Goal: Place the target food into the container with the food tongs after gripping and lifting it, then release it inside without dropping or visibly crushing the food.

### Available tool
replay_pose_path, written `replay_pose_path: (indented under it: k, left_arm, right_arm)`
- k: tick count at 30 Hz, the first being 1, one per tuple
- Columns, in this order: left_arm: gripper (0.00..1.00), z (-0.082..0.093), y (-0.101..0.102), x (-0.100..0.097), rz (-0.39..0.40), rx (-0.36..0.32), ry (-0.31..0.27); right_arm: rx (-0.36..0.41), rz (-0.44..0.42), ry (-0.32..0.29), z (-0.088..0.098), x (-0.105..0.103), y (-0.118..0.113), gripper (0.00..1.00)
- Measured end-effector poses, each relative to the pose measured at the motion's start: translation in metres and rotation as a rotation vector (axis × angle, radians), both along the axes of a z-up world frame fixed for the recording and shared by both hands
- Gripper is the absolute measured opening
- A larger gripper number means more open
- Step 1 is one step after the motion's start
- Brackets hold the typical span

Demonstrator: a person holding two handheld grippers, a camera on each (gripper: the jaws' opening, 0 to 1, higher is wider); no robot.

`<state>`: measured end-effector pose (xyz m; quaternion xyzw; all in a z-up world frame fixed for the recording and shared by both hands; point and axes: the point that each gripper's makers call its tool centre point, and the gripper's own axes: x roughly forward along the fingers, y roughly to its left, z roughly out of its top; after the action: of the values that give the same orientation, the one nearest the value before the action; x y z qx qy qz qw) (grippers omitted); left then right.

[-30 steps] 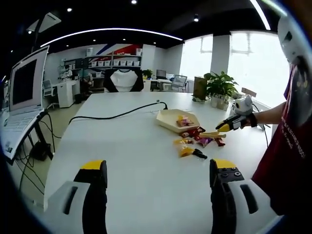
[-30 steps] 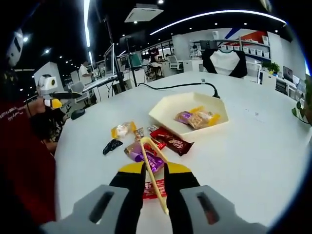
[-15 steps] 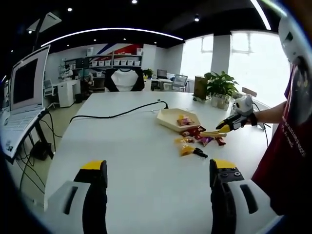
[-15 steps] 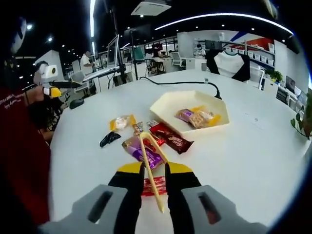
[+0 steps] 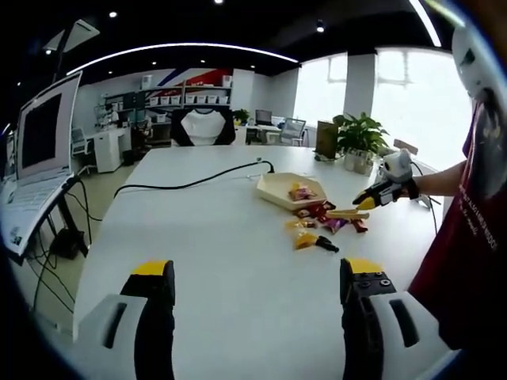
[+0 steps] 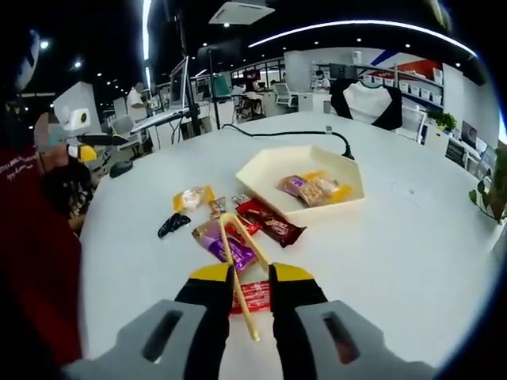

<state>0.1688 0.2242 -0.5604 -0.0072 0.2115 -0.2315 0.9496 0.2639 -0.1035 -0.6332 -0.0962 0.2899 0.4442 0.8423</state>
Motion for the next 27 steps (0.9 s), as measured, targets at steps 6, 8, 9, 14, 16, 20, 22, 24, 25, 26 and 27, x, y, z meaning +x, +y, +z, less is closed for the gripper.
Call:
replay_pose_path:
  k: [6, 8, 9, 14, 16, 20, 22, 24, 25, 26, 27]
  left_arm:
    - [0.91, 0.0, 0.008, 0.0, 0.013, 0.007, -0.001]
    - [0.91, 0.0, 0.01, 0.0, 0.018, 0.009, -0.002]
    - [0.91, 0.0, 0.011, 0.0, 0.021, 0.009, -0.002]
    - [0.91, -0.002, 0.01, -0.002, 0.008, 0.02, 0.008]
    - [0.91, -0.003, 0.012, -0.002, 0.008, 0.034, 0.012]
    - [0.91, 0.0, 0.016, 0.001, 0.025, 0.024, 0.003]
    - [0.91, 0.0, 0.016, 0.002, 0.027, 0.024, 0.001]
    - [0.91, -0.001, 0.017, 0.002, 0.023, 0.032, 0.005]
    - [0.91, -0.001, 0.017, 0.002, 0.024, 0.033, 0.005]
    - [0.91, -0.001, 0.017, 0.002, 0.026, 0.031, 0.005]
    - [0.91, -0.001, 0.017, 0.002, 0.027, 0.026, 0.004]
  right_arm:
    - [0.007, 0.008, 0.006, 0.001, 0.001, 0.0, 0.15]
    - [0.001, 0.007, 0.014, -0.001, 0.0, 0.0, 0.16]
    - [-0.002, 0.008, 0.018, -0.002, -0.001, -0.001, 0.16]
    - [-0.014, 0.014, 0.033, -0.007, -0.002, -0.002, 0.17]
    - [-0.019, 0.021, 0.03, -0.006, -0.002, -0.001, 0.17]
    - [-0.025, 0.02, 0.036, -0.007, -0.002, 0.0, 0.17]
    - [-0.034, 0.028, 0.039, -0.008, -0.003, 0.0, 0.17]
    - [-0.069, 0.047, 0.028, -0.011, -0.004, 0.0, 0.17]
    - [-0.078, 0.051, 0.023, -0.011, -0.005, 0.0, 0.16]
    - [-0.089, 0.054, 0.016, -0.012, -0.005, 0.0, 0.15]
    - [-0.098, 0.055, 0.012, -0.012, -0.005, 0.0, 0.13]
